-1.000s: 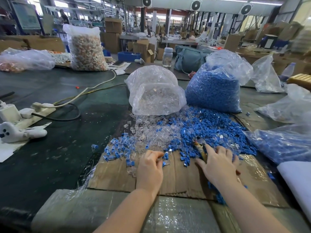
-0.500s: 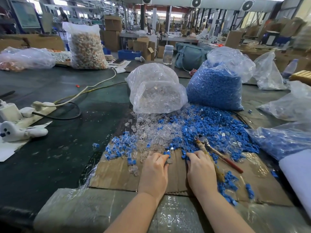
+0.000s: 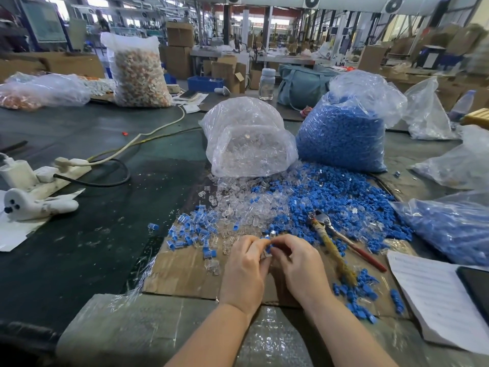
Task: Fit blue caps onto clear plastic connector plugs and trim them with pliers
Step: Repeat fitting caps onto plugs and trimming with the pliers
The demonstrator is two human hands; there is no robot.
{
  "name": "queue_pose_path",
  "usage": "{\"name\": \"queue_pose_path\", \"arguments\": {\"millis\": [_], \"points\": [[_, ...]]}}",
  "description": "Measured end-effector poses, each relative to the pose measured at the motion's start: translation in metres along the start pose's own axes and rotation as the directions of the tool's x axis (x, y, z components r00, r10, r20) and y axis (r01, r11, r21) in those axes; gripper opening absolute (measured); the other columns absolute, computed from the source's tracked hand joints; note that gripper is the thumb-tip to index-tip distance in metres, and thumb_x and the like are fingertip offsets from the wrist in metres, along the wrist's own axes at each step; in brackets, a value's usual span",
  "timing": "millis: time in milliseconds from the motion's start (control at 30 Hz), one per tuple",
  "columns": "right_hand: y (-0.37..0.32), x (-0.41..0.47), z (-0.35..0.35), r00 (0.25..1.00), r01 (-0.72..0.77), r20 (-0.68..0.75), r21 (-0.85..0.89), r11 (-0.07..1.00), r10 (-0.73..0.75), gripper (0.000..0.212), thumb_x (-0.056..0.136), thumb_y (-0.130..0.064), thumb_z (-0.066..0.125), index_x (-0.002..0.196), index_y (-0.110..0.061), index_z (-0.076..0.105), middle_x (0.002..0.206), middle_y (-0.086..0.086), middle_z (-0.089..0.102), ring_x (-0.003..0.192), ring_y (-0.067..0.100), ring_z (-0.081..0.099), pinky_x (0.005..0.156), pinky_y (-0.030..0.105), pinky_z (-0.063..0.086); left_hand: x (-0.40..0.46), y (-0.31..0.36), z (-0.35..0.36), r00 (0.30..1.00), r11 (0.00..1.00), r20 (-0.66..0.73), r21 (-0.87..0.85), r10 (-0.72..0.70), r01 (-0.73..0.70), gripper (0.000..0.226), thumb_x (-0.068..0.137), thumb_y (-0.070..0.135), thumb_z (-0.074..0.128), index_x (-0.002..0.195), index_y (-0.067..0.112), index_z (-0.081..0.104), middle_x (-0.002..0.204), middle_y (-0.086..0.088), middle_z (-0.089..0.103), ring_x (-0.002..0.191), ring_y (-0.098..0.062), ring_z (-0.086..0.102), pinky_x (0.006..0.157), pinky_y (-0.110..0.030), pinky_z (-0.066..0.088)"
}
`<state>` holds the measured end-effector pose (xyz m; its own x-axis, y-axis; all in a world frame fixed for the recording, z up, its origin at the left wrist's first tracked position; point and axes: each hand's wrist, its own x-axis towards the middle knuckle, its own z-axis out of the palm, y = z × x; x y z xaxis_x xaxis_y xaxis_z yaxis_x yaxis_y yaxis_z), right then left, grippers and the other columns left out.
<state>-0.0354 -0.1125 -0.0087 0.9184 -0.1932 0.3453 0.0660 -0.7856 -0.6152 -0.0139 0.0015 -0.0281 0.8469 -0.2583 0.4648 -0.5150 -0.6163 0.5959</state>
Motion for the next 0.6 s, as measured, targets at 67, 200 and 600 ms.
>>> {"name": "queue_pose_path", "arguments": {"millis": [67,200,600], "points": [[-0.002,0.001,0.002,1.000,0.003,0.031,0.031,1.000,-0.004,0.009,0.090,-0.020,0.060,0.095,-0.019,0.068,0.090,-0.007,0.065,0.090,0.011,0.055,0.082,0.027,0.045,0.000,0.000,-0.002,0.999,0.999,-0.019,-0.022,-0.030,0.030,0.026,0.086,0.015,0.064,0.111,0.015,0.064,0.102,0.004,0.058,0.097,-0.007,0.046,0.086,-0.014,0.036],[0.002,0.002,0.002,0.998,0.016,0.063,0.019,1.000,-0.017,0.014,0.092,-0.024,0.057,0.095,-0.019,0.070,0.090,-0.008,0.064,0.092,0.012,0.055,0.083,0.028,0.044,0.000,-0.001,-0.003,0.996,0.996,-0.024,-0.030,-0.082,0.081,0.018,0.086,0.022,0.063,0.102,0.016,0.068,0.094,0.006,0.059,0.091,-0.008,0.046,0.079,-0.013,0.033],[0.010,-0.004,0.014,0.994,0.108,0.015,-0.280,0.954,-0.108,0.012,0.092,-0.025,0.056,0.095,-0.022,0.067,0.096,-0.006,0.063,0.090,0.018,0.052,0.081,0.030,0.040,-0.002,-0.004,0.004,0.989,0.988,-0.048,0.055,-0.141,0.143,0.040,0.093,0.016,0.053,0.132,0.019,0.051,0.120,0.008,0.054,0.112,-0.007,0.035,0.099,-0.012,0.020]]}}
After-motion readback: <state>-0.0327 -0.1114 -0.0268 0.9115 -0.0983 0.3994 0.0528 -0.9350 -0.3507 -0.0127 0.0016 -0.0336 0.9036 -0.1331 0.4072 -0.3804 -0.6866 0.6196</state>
